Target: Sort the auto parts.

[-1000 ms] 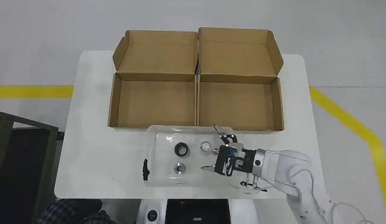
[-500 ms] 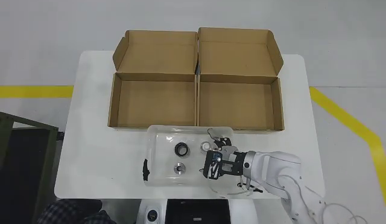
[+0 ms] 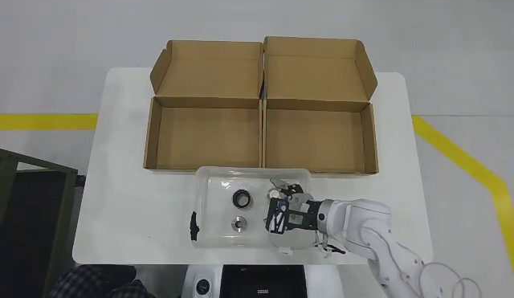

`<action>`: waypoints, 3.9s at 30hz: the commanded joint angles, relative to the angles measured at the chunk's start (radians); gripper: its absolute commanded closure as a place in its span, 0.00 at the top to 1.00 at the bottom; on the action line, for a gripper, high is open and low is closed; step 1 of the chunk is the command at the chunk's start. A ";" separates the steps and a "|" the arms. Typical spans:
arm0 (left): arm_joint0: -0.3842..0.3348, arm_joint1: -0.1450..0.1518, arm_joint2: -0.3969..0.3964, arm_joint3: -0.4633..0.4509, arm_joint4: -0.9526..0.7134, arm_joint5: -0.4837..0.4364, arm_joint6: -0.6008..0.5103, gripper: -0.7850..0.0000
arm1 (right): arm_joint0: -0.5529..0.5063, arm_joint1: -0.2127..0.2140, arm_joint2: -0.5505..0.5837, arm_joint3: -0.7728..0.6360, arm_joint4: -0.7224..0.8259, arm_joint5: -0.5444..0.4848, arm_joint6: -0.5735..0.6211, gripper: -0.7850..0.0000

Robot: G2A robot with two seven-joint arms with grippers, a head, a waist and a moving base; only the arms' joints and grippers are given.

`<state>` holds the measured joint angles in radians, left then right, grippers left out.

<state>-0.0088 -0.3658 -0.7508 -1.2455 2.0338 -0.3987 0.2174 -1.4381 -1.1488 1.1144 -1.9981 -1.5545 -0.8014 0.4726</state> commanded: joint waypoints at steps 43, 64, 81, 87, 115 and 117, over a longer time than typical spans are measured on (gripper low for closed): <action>0.000 0.000 0.000 0.000 0.000 0.000 0.000 1.00 | 0.059 0.039 0.182 0.056 0.550 -0.133 -0.271 0.00; 0.000 0.000 0.000 0.000 0.000 0.000 0.000 1.00 | 0.135 0.029 0.205 0.160 0.749 -0.045 -0.453 0.00; 0.000 0.000 0.000 0.000 0.000 0.000 0.000 1.00 | 0.281 0.020 0.133 0.282 0.558 0.092 -0.315 0.00; 0.000 0.000 0.000 0.000 0.000 0.000 0.000 1.00 | 0.372 0.010 0.077 0.369 0.503 0.135 -0.248 0.00; 0.000 0.000 0.000 0.000 0.000 0.000 0.000 1.00 | 0.576 -0.039 -0.122 0.639 0.371 0.205 -0.124 1.00; 0.000 0.000 0.000 0.000 0.000 0.000 0.000 1.00 | 0.575 -0.040 -0.121 0.634 0.378 0.211 -0.124 1.00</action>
<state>-0.0088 -0.3658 -0.7508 -1.2455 2.0338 -0.3987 0.2174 -0.8622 -1.1887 0.9923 -1.3605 -1.1803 -0.5943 0.3485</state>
